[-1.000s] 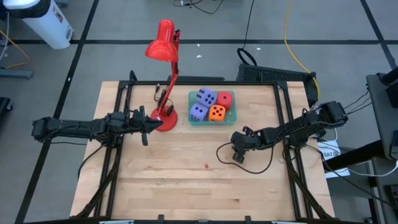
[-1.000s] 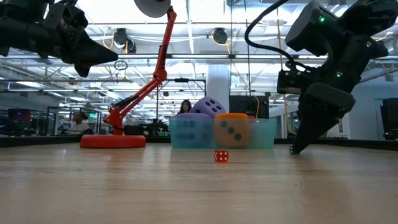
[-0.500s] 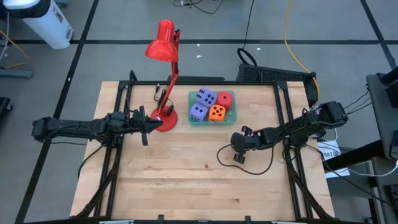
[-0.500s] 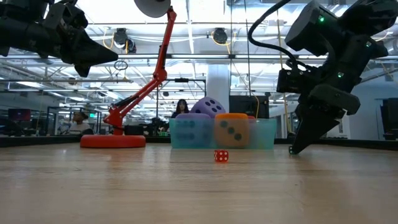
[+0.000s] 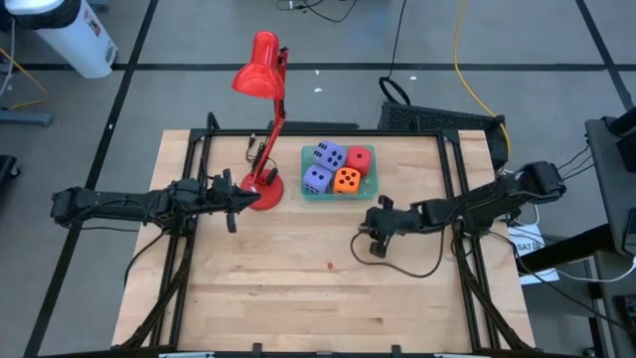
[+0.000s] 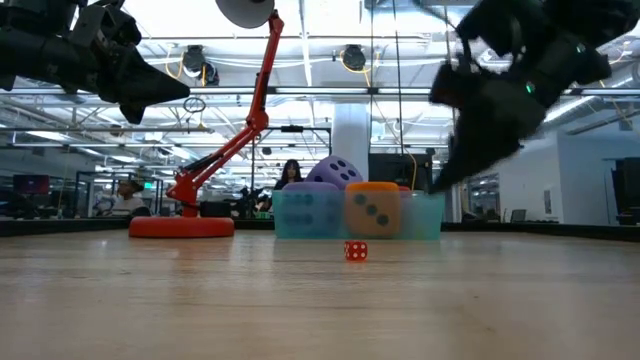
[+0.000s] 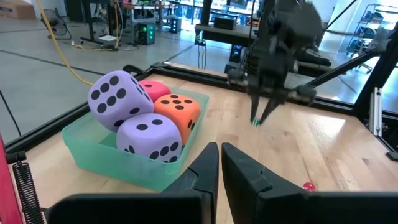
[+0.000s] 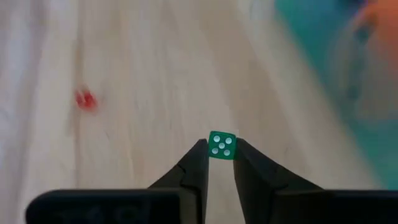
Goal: Pick & Place Dice
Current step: Put the green small die into the green bin, then put the red small die into the green bin
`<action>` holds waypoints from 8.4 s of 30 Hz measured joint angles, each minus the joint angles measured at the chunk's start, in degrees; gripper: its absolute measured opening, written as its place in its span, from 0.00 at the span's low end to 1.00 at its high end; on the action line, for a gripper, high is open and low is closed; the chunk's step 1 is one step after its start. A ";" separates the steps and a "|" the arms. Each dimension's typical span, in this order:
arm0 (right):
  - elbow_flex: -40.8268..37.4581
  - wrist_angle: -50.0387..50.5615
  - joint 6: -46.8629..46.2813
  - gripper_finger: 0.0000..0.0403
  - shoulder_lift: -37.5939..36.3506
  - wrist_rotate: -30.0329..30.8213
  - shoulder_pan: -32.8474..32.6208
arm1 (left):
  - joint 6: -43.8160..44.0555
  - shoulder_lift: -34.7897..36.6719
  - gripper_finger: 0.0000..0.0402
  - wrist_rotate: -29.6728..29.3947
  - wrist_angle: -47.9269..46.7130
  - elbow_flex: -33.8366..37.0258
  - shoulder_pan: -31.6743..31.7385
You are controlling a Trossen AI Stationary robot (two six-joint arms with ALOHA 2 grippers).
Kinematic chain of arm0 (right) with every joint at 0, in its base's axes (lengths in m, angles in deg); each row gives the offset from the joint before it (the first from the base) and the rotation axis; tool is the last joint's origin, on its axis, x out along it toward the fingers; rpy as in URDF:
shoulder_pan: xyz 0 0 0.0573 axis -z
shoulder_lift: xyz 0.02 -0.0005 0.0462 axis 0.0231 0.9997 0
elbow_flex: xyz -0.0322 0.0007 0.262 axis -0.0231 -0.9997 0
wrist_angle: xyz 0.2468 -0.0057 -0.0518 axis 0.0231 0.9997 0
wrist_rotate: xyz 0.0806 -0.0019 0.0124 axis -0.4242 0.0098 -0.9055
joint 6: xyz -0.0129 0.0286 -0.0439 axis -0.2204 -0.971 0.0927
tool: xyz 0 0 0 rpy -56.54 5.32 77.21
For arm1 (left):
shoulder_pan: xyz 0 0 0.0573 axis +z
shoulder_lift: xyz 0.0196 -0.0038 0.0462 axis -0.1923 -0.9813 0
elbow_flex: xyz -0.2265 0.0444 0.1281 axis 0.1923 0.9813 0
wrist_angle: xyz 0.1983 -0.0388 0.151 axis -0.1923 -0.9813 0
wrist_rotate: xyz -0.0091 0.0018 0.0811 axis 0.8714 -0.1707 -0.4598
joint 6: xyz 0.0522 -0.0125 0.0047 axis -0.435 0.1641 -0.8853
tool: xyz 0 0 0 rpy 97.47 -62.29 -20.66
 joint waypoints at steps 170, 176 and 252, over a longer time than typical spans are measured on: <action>10.69 -33.93 14.61 0.27 34.04 -7.65 -7.44 | 0.35 0.00 0.08 0.92 -0.09 -0.04 -0.04; 10.69 -34.43 15.29 0.10 33.77 -7.60 -7.12 | 0.28 0.00 0.08 0.92 -0.07 -0.04 -0.04; -20.15 -22.16 11.64 0.13 -41.11 -6.11 9.79 | -5.91 0.00 0.08 0.39 7.69 0.02 -0.05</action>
